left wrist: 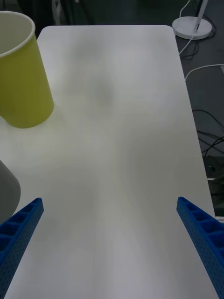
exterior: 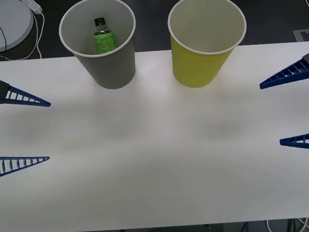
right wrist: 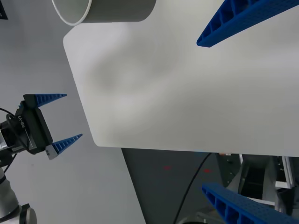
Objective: Put the can into the green bin and the plastic bottle into the gray bin
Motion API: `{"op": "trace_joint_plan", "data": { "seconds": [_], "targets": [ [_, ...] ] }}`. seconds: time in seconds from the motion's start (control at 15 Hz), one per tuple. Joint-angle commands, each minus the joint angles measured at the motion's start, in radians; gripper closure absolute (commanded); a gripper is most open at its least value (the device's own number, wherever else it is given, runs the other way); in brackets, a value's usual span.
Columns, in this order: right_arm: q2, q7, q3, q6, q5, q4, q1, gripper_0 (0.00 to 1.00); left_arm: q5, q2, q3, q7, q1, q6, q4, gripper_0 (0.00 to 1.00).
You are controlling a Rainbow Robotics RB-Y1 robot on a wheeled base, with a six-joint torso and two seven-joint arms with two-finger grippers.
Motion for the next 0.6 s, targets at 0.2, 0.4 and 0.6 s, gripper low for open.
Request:
{"op": "trace_joint_plan", "data": {
  "seconds": [0.2,0.4,0.6],
  "targets": [
    [0.003,0.134,-0.064,-0.052,-0.018,0.009,0.080,0.00,0.000,0.000,0.000,0.000,0.000,0.000,0.000,0.00],
    [0.011,0.166,-0.120,-0.106,-0.041,0.010,0.127,0.00,0.000,0.000,0.000,0.000,0.000,0.000,0.000,0.00],
    [0.014,0.181,-0.159,-0.122,-0.063,0.010,0.167,0.00,0.000,0.000,0.000,0.000,0.000,0.000,0.000,0.00]
  ]
}}
